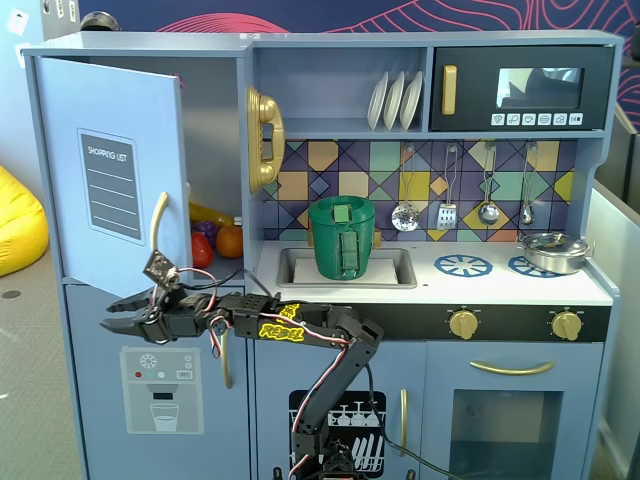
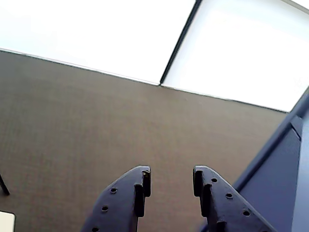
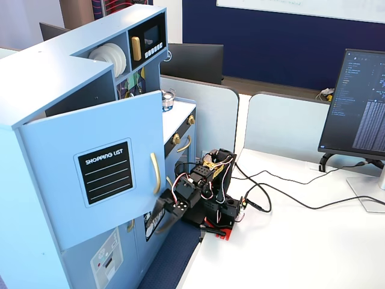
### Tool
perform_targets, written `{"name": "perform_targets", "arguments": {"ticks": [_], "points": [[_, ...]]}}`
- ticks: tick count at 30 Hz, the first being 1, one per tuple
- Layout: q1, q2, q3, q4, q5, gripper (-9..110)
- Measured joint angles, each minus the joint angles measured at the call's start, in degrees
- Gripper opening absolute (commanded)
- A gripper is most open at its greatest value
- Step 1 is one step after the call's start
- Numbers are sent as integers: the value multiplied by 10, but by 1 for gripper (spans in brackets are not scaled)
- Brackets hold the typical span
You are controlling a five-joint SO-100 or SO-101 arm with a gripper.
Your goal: Close the left cabinet door
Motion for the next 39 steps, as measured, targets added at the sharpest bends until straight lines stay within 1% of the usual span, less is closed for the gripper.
{"name": "perform_targets", "arguments": {"ticks": [6, 14, 17, 20, 31, 34, 39], "points": [[91, 15, 6, -2, 0, 0], [228, 6, 6, -61, -31, 0], [264, -11, 6, -88, -40, 0], [291, -18, 6, -105, -45, 0], [314, -31, 11, -136, -57, 0], [314, -11, 32, -108, -42, 0], [282, 101, 75, 53, -9, 0]]}}
